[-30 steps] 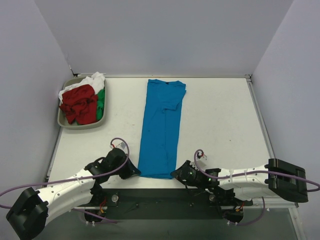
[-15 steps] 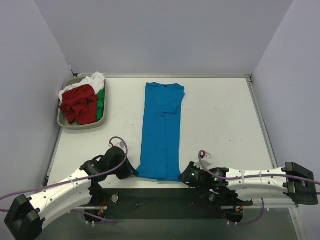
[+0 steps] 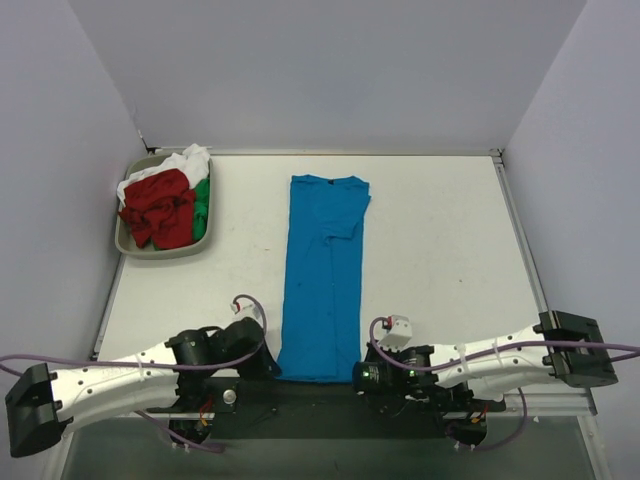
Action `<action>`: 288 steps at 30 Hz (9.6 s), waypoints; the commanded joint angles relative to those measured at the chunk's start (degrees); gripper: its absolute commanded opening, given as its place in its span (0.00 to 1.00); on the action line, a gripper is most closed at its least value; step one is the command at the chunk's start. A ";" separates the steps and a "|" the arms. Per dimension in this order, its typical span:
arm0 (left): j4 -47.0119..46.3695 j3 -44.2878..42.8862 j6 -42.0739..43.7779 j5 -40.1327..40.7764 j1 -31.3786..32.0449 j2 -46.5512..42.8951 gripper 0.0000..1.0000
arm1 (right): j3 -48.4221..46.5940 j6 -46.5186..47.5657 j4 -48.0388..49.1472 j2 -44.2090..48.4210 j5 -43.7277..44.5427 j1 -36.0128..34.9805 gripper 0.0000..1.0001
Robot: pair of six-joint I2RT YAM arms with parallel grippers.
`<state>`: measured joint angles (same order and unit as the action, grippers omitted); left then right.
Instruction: Fold and stack the t-shirts
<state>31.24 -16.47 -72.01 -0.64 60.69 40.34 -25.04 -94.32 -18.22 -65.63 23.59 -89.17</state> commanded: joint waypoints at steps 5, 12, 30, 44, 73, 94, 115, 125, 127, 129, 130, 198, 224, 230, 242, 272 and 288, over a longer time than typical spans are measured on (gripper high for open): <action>6.28 -4.71 -8.33 12.15 8.66 3.78 0.00 | -2.91 -2.97 -12.63 0.93 6.55 -2.07 0.00; 10.94 -12.35 -5.26 16.90 8.40 4.40 0.00 | -5.98 -0.52 -18.68 5.24 11.20 -0.84 0.00; 4.02 -19.39 8.97 14.63 -5.39 11.60 0.00 | -15.21 21.80 -20.28 7.62 15.43 15.76 0.00; -6.02 -27.99 19.18 7.68 -17.35 27.33 0.00 | -17.68 38.59 -6.67 0.60 6.21 32.99 0.00; -11.38 -39.60 25.34 2.41 -27.90 45.61 0.00 | -33.23 52.31 4.77 -21.20 -8.03 51.37 0.00; -12.44 -46.72 26.39 1.08 -32.21 57.13 0.00 | -40.53 54.77 7.93 -35.27 -13.93 56.47 0.00; -10.41 -60.69 31.66 7.33 -33.70 63.46 0.71 | -49.76 58.73 7.58 -40.46 -12.52 59.98 0.50; -9.98 -54.30 29.38 3.46 -32.47 51.88 0.87 | -47.39 59.52 3.73 -31.33 -10.25 55.51 0.52; -9.10 -52.36 29.12 3.28 -32.04 48.19 0.86 | -46.69 59.43 2.40 -30.01 -9.27 52.53 0.52; -6.99 -49.63 29.03 3.63 -30.55 45.72 0.86 | -46.16 59.17 0.21 -28.60 -8.48 49.28 0.52; -6.20 -48.67 28.86 4.07 -30.02 43.36 0.86 | -45.63 58.82 -0.93 -28.42 -8.30 48.48 0.52; -126.25 5.31 5.21 -29.68 -28.52 70.58 0.82 | -46.42 60.22 5.21 -36.67 -26.32 48.47 0.53; -125.55 8.12 6.44 -29.85 -28.87 68.82 0.82 | -53.10 57.33 7.85 -45.38 -29.57 46.80 0.70; -125.29 8.03 6.53 -29.85 -28.87 68.47 0.82 | -52.13 56.62 8.02 -44.85 -29.83 46.10 0.71; -124.94 8.30 6.62 -30.03 -28.87 68.30 0.82 | -55.03 57.67 8.20 -49.15 -28.96 46.80 0.71; -123.89 7.59 6.18 -31.78 -28.87 68.65 0.81 | -60.75 63.65 6.97 -48.83 -21.42 53.93 0.71; -45.50 -20.17 29.11 -19.66 -18.59 32.35 0.84 | -45.90 63.48 5.74 -28.42 -17.00 49.44 0.71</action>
<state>-36.58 -28.86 -52.40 -25.34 42.02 75.55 -74.91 -30.28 -10.66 -97.86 4.23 -38.22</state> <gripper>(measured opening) 0.837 0.711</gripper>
